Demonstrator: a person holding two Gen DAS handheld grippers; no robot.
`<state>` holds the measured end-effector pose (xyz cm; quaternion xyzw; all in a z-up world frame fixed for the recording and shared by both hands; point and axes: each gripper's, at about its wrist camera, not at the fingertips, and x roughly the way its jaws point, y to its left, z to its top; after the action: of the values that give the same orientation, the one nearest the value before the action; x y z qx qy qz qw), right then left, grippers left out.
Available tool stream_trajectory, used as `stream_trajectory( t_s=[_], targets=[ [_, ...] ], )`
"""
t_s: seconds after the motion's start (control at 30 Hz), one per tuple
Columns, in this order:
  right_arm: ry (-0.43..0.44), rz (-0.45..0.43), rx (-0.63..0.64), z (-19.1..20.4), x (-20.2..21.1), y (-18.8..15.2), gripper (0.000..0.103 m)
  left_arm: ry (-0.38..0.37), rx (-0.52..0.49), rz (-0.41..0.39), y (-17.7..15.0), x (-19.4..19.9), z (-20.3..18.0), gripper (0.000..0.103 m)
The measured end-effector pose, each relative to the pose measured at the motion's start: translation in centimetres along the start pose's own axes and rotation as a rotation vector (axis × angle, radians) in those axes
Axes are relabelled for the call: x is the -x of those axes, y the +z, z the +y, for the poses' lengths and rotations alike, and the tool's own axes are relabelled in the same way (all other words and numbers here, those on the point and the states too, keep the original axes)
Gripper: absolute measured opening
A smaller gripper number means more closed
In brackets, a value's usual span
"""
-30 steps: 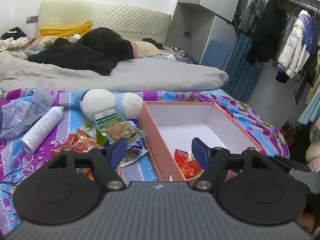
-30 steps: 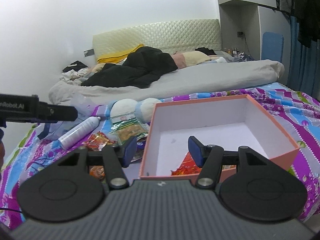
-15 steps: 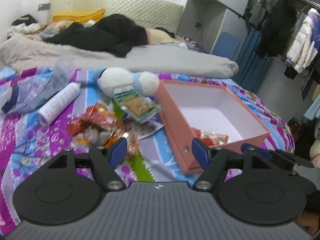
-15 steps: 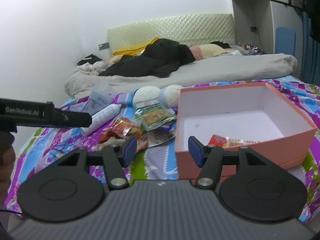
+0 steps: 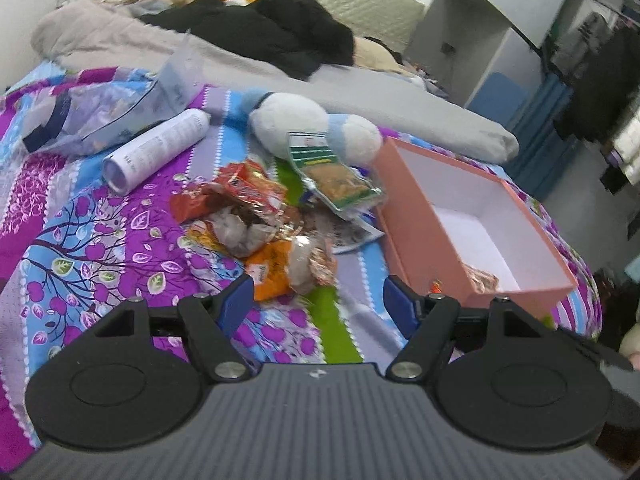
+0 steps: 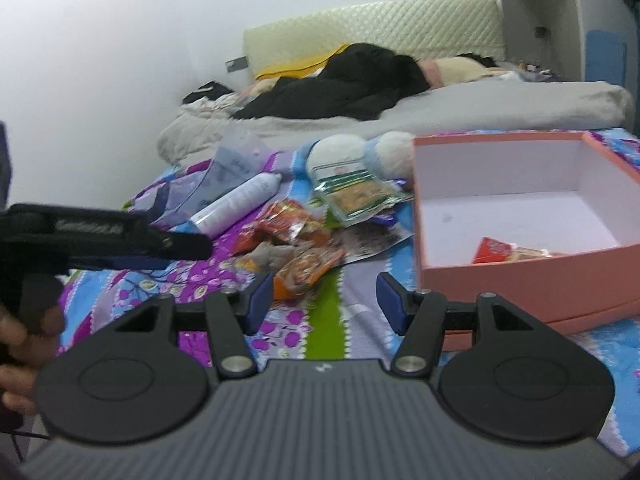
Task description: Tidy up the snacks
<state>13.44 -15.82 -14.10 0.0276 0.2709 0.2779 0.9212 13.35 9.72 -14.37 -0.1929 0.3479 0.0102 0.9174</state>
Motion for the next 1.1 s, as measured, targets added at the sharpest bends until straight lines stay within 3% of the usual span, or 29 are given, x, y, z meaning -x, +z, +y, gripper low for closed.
stream_trajectory(
  t_s=[0.17,0.47,0.5,0.57,0.63,1.1],
  targets=[
    [0.019,0.034,0.002,0.7,-3.0,-0.4,0.059,0.001,0.083,0.010,1.2,-3.4,3.0,0.076],
    [0.016,0.070,-0.030,0.6,-9.2,0.2,0.059,0.019,0.107,0.067,2.6,-10.4,6.7,0.076],
    [0.013,0.080,-0.035,0.6,-9.9,0.2,0.060,0.018,0.105,0.071,2.6,-10.9,6.9,0.078],
    [0.012,0.103,-0.049,0.3,-11.1,0.0,0.073,0.021,0.098,0.075,2.8,-11.8,7.3,0.082],
    [0.026,0.115,-0.065,0.0,-12.0,-0.2,0.077,0.020,0.085,0.078,2.9,-12.8,7.6,0.082],
    [0.092,0.203,-0.141,0.2,-17.8,-0.9,0.077,-0.006,0.055,0.140,3.9,-19.1,8.7,0.083]
  ],
)
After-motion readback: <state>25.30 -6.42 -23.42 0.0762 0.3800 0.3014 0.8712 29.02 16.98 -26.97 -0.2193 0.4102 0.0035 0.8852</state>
